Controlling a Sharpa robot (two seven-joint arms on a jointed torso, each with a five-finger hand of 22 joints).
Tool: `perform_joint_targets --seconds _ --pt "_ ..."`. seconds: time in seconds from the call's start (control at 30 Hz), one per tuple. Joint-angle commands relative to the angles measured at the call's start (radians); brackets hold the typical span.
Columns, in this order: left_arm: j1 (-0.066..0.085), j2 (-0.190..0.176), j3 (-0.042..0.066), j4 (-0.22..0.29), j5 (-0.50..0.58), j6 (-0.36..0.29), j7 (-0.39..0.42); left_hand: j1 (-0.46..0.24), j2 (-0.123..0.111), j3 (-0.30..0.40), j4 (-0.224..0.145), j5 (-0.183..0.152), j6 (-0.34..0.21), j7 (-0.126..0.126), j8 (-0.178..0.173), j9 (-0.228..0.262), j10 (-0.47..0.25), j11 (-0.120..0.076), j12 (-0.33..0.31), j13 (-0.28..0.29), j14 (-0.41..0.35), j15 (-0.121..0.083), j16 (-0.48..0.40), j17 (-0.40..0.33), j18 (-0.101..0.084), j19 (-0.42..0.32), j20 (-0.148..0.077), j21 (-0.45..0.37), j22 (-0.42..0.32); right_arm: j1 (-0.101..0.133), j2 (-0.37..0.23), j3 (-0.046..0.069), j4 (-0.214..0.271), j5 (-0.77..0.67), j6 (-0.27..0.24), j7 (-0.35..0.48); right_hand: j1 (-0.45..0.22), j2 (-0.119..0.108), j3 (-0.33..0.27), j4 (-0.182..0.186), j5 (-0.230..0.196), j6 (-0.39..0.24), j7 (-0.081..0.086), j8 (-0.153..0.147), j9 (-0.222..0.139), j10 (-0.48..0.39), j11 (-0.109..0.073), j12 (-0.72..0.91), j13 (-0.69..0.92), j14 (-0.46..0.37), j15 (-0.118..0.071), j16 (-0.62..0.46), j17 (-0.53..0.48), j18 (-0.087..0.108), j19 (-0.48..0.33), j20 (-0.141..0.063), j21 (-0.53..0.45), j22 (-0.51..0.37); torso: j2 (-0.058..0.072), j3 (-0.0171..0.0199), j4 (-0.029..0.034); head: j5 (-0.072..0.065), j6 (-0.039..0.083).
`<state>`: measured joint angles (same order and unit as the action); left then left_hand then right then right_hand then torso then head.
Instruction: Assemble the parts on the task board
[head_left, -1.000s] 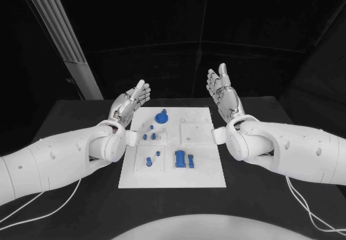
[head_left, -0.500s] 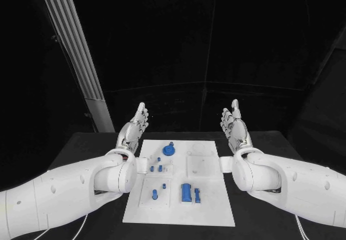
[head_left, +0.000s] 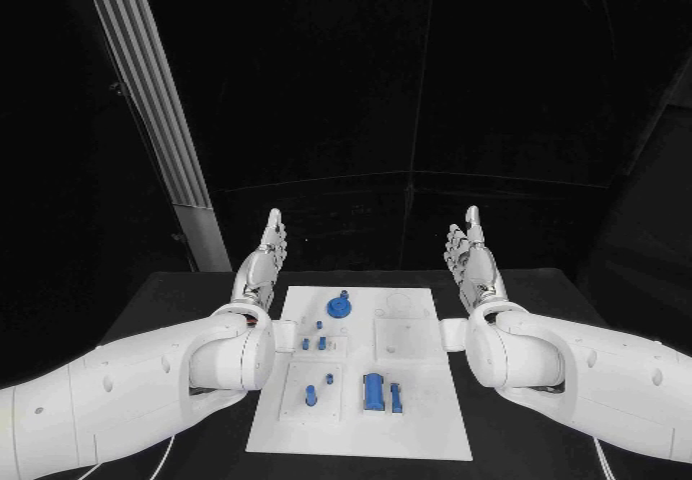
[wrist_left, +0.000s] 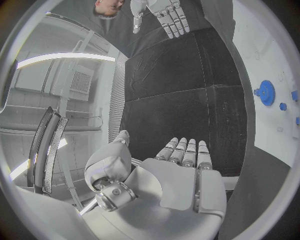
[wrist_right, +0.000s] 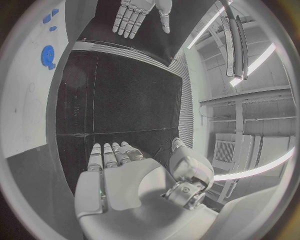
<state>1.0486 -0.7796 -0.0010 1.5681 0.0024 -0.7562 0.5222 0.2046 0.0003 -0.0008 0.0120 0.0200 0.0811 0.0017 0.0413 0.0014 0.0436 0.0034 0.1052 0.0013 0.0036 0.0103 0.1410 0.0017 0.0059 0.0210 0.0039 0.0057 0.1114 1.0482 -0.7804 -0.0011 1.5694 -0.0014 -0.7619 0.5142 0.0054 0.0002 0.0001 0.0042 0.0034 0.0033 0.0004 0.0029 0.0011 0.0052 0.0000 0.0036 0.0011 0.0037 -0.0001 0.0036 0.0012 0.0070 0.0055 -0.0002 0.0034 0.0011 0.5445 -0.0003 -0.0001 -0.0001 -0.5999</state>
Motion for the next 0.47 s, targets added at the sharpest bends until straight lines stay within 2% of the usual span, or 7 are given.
perform_joint_targets --seconds 0.03,0.07,0.1,0.27,0.3,0.47 --pt "0.001 0.0 0.001 0.002 -0.002 -0.014 -0.002 -0.065 0.0 0.001 -0.012 -0.02 -0.081 -0.002 -0.041 -0.001 -0.044 -0.003 -0.033 -0.001 -0.004 -0.01 -0.045 -0.002 -0.006 -0.021 -0.004 -0.006 -0.036 0.002 0.0 0.001 0.001 0.001 -0.008 0.006 -0.005 0.0 0.0 -0.004 -0.003 -0.003 0.0 -0.003 -0.001 -0.005 0.0 -0.004 -0.001 -0.004 0.0 -0.004 -0.001 -0.007 -0.005 0.0 -0.003 -0.001 0.0 0.0003 0.0001 0.0 0.0" --pt "0.001 0.0 0.001 0.002 -0.002 -0.014 -0.002 -0.071 0.0 0.001 -0.012 -0.02 -0.081 -0.002 -0.041 -0.001 -0.044 -0.003 -0.105 -0.001 -0.004 -0.01 -0.05 -0.002 -0.006 -0.021 -0.004 -0.006 -0.039 0.002 0.0 0.001 0.001 0.001 -0.008 0.006 -0.005 0.0 0.0 -0.004 -0.003 -0.003 0.0 -0.003 -0.001 -0.005 0.0 -0.004 -0.001 -0.004 0.0 -0.004 -0.001 -0.007 -0.005 0.0 -0.003 -0.001 0.0 0.0003 0.0001 0.0 0.0" --pt "0.001 0.0 0.001 0.002 -0.002 -0.014 -0.002 -0.076 0.0 0.001 -0.012 -0.02 -0.081 -0.002 -0.041 -0.001 -0.044 -0.003 -0.105 -0.001 -0.004 -0.01 -0.052 -0.002 -0.006 -0.021 -0.004 -0.006 -0.111 0.002 0.0 0.001 0.001 0.001 -0.008 0.006 -0.005 0.0 0.0 -0.004 -0.003 -0.003 0.0 -0.003 -0.001 -0.005 0.0 -0.004 -0.001 -0.004 0.0 -0.004 -0.001 -0.007 -0.005 0.0 -0.003 -0.001 0.0 0.0003 0.0001 0.0 0.0" --pt "0.001 0.0 0.001 0.002 -0.002 -0.014 -0.002 -0.096 0.0 0.001 -0.012 -0.02 -0.081 -0.002 -0.041 -0.001 -0.044 -0.003 -0.105 -0.001 -0.004 -0.01 -0.068 -0.002 -0.006 -0.021 -0.004 -0.006 -0.111 0.002 0.0 0.001 0.001 0.001 -0.008 0.006 -0.005 0.0 0.0 -0.004 -0.003 -0.003 0.0 -0.003 -0.001 -0.005 0.0 -0.004 -0.001 -0.004 0.0 -0.004 -0.001 -0.007 -0.005 0.0 -0.003 -0.001 0.0 0.0003 0.0001 0.0 0.0" --pt "0.001 0.0 0.001 0.002 -0.002 -0.014 -0.002 -0.101 0.0 0.001 -0.012 -0.02 -0.081 -0.002 -0.041 -0.001 -0.044 -0.003 -0.105 -0.001 -0.004 -0.01 -0.141 -0.002 -0.006 -0.021 -0.004 -0.006 -0.111 0.002 0.0 0.001 0.001 0.001 -0.008 0.006 -0.005 0.0 0.0 -0.004 -0.003 -0.003 0.0 -0.003 -0.001 -0.005 0.0 -0.004 -0.001 -0.004 0.0 -0.004 -0.001 -0.007 -0.005 0.0 -0.003 -0.001 0.0 0.0003 0.0001 0.0 0.0" --pt "0.001 0.0 0.001 0.002 -0.002 -0.014 -0.002 -0.118 0.0 0.001 -0.012 -0.02 -0.081 -0.002 -0.041 -0.001 -0.044 -0.003 -0.105 -0.001 -0.004 -0.01 -0.141 -0.002 -0.006 -0.021 -0.004 -0.006 -0.111 0.002 0.0 0.001 0.001 0.001 -0.008 0.006 -0.005 0.0 0.0 -0.004 -0.003 -0.003 0.0 -0.003 -0.001 -0.005 0.0 -0.004 -0.001 -0.004 0.0 -0.004 -0.001 -0.007 -0.005 0.0 -0.003 -0.001 0.0 0.0003 0.0001 0.0 0.0"
